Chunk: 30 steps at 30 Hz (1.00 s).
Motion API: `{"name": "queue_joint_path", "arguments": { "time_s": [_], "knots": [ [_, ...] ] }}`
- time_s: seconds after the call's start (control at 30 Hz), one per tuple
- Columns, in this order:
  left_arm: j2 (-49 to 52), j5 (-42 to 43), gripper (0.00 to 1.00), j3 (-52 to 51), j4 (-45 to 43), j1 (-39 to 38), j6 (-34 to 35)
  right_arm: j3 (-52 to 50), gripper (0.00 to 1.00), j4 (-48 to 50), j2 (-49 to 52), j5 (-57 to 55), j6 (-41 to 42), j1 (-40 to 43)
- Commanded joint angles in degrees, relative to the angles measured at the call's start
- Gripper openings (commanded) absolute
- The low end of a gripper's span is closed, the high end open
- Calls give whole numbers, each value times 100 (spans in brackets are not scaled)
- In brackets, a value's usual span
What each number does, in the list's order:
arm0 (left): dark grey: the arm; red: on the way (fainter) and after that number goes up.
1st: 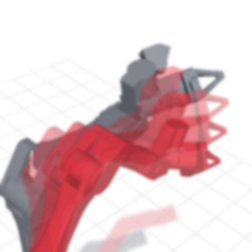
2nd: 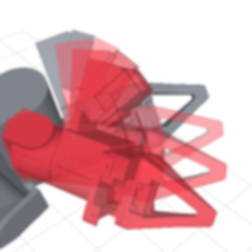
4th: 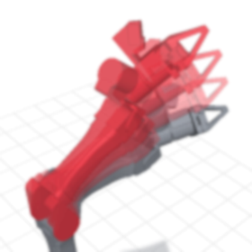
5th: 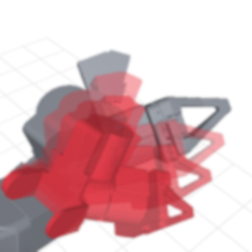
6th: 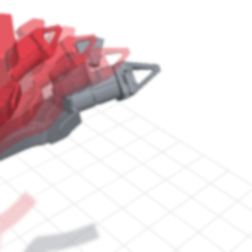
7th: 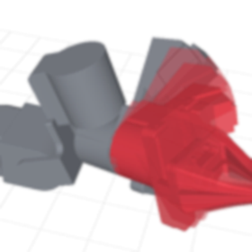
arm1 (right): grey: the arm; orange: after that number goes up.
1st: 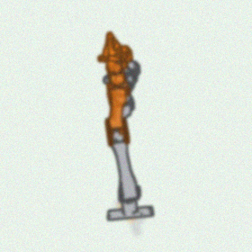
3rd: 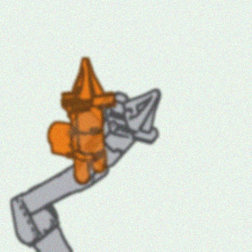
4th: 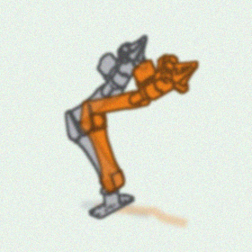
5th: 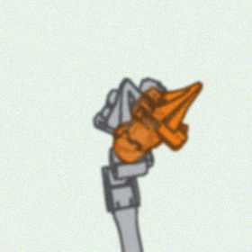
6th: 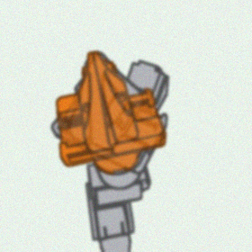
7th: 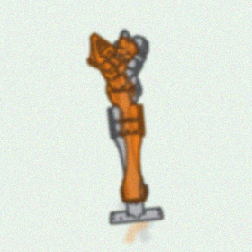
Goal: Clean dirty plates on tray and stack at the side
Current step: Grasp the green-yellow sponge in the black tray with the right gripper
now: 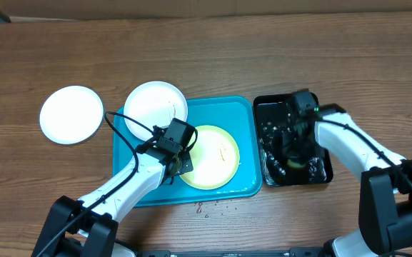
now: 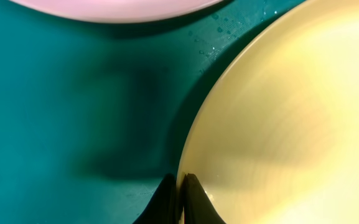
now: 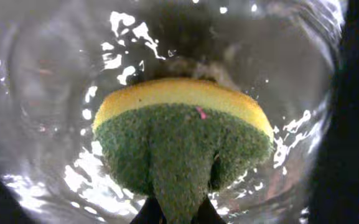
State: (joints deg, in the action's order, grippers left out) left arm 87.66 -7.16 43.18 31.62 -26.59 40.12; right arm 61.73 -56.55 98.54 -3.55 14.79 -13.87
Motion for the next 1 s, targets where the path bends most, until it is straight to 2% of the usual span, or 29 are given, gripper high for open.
{"name": "queue_joint_path", "arguments": {
  "time_s": [0.0,0.13,0.2,0.27,0.3,0.37,0.47,0.5,0.53,0.7,0.8,0.97],
  "knots": [
    [20,-216,4,70,81,31,125,645,4,-267,-26,0,28,13],
    [20,-291,6,70,131,33,365,643,4,-302,-13,0,28,13],
    [20,-291,15,70,118,33,363,643,4,-308,-13,2,28,11],
    [20,-291,33,70,116,33,361,643,4,-273,-13,4,28,11],
    [20,-291,34,70,116,31,361,643,4,-269,-13,4,28,11],
    [20,-291,32,70,122,31,326,643,4,-245,-13,4,26,11],
    [20,-289,24,70,120,31,317,643,4,-225,-13,66,-203,4],
    [20,-291,9,70,118,31,317,643,4,-212,-13,166,-424,0],
    [20,-289,4,70,116,33,317,643,4,-199,-13,247,-535,0],
    [20,-282,5,70,114,31,317,643,4,-164,-13,280,-542,2],
    [20,-284,31,70,111,31,317,704,4,-175,-15,503,-542,2],
    [20,-282,36,70,109,31,313,1268,4,-614,-17,1447,-634,-2]
  ]
}}
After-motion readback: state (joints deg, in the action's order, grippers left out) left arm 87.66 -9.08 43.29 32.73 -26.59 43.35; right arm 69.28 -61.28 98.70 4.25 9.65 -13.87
